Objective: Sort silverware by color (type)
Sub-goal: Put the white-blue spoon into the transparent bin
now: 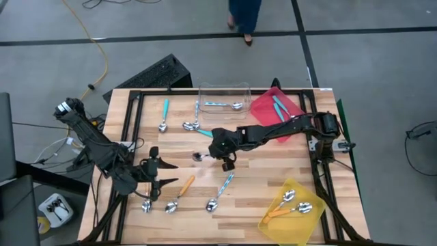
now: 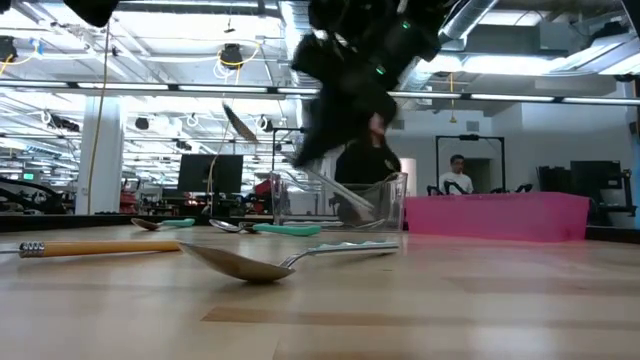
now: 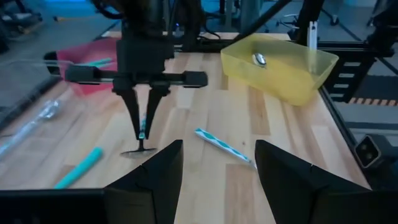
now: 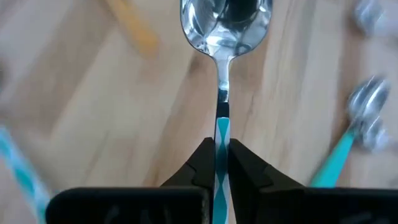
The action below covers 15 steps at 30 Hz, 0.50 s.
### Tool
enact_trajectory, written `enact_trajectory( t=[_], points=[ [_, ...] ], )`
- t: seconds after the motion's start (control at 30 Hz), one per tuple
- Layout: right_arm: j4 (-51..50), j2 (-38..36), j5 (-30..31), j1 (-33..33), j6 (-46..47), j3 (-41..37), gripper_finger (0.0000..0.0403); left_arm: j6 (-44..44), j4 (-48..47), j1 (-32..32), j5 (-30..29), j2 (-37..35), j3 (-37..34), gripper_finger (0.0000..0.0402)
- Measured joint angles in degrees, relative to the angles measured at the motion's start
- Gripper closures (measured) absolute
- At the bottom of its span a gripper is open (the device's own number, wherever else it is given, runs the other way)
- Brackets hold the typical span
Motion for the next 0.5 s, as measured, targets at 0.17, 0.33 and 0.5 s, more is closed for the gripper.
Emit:
enact_trajectory(
  t=[0.17, 0.33, 0.5],
  points=[
    [7.9, -1.3, -3.4, 0.0, 1.6, 0.0, 0.0355, 1.1, -0.2, -0.8, -1.3, -0.8, 0.0, 0.0216],
    [20.5, -2.4, -9.3, 0.2, 1.6, 0.0, 0.0355, 1.1, -0.1, -1.9, -2.4, -0.8, 0.0, 0.0216],
    [29.2, -4.0, -11.8, 0.6, -0.2, 0.0, 0.0355, 1.1, 0.0, -3.9, -2.6, -0.8, 0.0, 0.0216]
  ],
)
